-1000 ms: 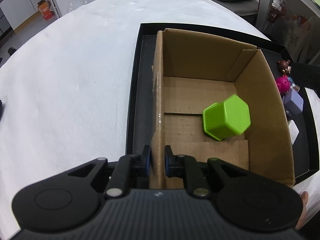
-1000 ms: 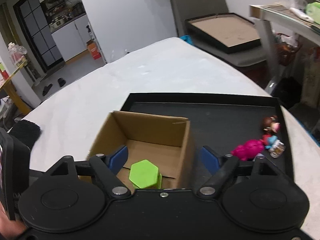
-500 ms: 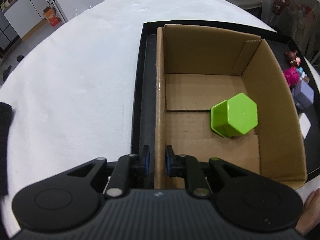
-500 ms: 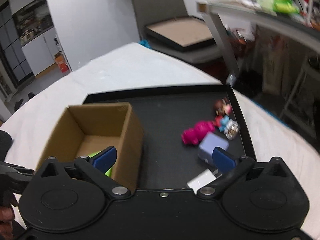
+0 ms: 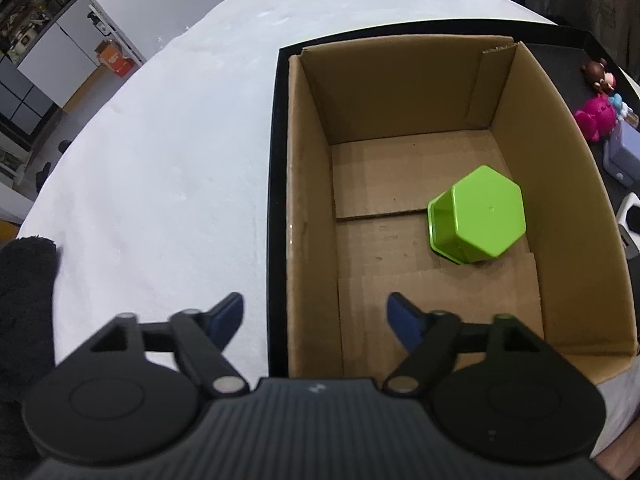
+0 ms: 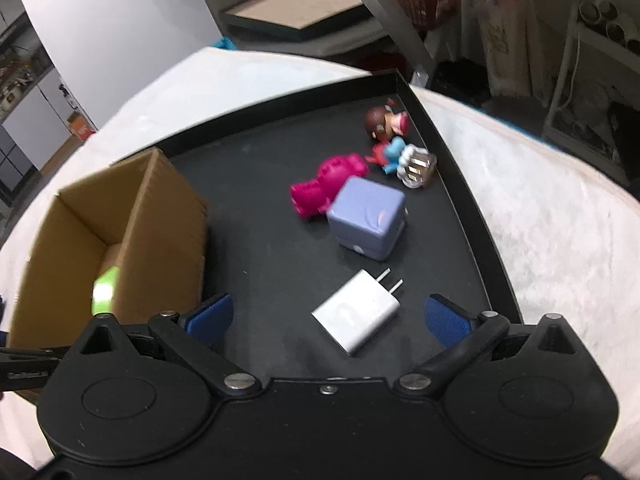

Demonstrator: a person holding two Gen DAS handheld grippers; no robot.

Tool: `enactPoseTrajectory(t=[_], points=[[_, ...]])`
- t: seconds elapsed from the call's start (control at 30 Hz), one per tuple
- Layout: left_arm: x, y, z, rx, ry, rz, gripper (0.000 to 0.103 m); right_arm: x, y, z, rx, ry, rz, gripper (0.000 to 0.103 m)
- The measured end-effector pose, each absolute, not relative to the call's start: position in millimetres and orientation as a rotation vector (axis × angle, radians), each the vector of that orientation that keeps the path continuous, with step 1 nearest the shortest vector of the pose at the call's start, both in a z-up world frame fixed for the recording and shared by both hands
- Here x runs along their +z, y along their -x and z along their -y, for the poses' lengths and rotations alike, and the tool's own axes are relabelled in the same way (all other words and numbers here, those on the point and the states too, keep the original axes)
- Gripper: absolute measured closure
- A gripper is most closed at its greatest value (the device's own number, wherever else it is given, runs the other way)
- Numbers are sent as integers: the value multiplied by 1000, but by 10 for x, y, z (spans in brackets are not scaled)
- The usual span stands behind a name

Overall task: Organize rigid objects
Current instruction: 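Move the right gripper to the white charger and grasp it, then carry the white charger into the box and open the right gripper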

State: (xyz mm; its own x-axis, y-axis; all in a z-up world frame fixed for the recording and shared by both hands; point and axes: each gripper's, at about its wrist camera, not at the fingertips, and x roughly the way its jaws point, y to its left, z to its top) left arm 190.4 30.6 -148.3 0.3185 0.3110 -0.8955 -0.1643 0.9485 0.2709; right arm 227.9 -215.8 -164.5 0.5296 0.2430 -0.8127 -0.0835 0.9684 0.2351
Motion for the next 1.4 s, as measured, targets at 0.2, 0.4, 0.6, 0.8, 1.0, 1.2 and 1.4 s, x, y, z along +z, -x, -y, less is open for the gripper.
enactPoseTrajectory(t=[0.2,0.4,0.6,0.8,1.0,1.2,1.4], points=[[-1471,-1941,-278,333,-150,-1207,20,-1777,-2325,2153,152,-139,-1022,6],[-1458,-1961,-227,344,-153,-1197,19,-1922,-2400,2148,114,-85,-1034,32],[-1498,-1958,-212,355,-152,-1206,19,-1929,-2373,2229,101,-102,-1037,47],[-1474,-1935,-186,357,-151,-1194,19,-1770,-2342,2259,120,-123,-979,47],[-1452,-1909,-247,368,-127,-1165,19,-1541,-2332,2307,159,-188,-907,47],[-1460,-1874,-287,353,-114,-1157,19,-1267,-2259,2226,248,-205,-827,47],[-1447,-1844,-354,342,-78,-1147,23,-1112,-2245,2108,327,-208,-789,47]])
